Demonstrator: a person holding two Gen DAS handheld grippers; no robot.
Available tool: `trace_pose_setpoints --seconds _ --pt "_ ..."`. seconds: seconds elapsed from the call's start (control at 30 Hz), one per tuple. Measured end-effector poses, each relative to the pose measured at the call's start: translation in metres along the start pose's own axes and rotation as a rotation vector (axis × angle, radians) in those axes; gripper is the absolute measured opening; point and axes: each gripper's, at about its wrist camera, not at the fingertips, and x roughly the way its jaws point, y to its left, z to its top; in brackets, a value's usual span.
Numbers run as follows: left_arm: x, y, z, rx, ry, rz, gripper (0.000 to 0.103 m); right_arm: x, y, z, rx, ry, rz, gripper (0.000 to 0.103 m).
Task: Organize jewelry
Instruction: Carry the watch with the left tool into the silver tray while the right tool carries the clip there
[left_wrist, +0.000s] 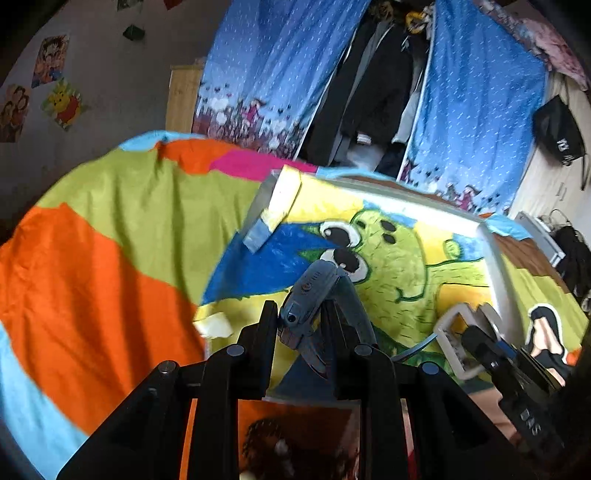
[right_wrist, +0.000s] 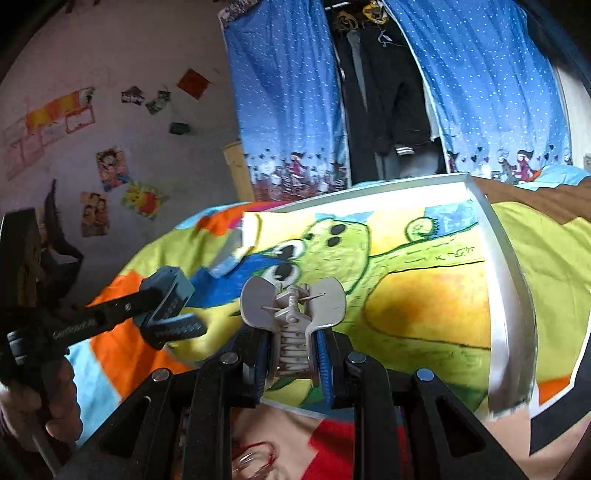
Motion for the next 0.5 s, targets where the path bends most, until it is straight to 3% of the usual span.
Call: trace_pose_setpoints --seconds 0.27,0.33,0.37,0.43,0.5 --pt "0.037 -0.002 -0.012 0.016 0.105 0.042 0.020 0.016 -0.024 -0.009 0.017 0.050 -0.072 0.023" --pt "0.036 -0.004 -0.014 0.019 0.105 0.061 0.023 0.015 -0.023 -0.011 0.010 0.054 -0.081 0.032" --pt "0.034 -0.004 -0.014 0.021 0.103 0.064 0.025 0.014 -0.023 -0.011 0.001 0.053 -0.092 0.043" --pt "0.030 -0.006 -0.014 0.028 0.093 0.067 0.038 0.011 -0.020 -0.011 -0.007 0.048 -0.103 0.058" --pt "0.023 -0.010 -0.012 0.038 0.067 0.094 0.055 0.007 -0.018 -0.011 -0.012 0.037 -0.109 0.063"
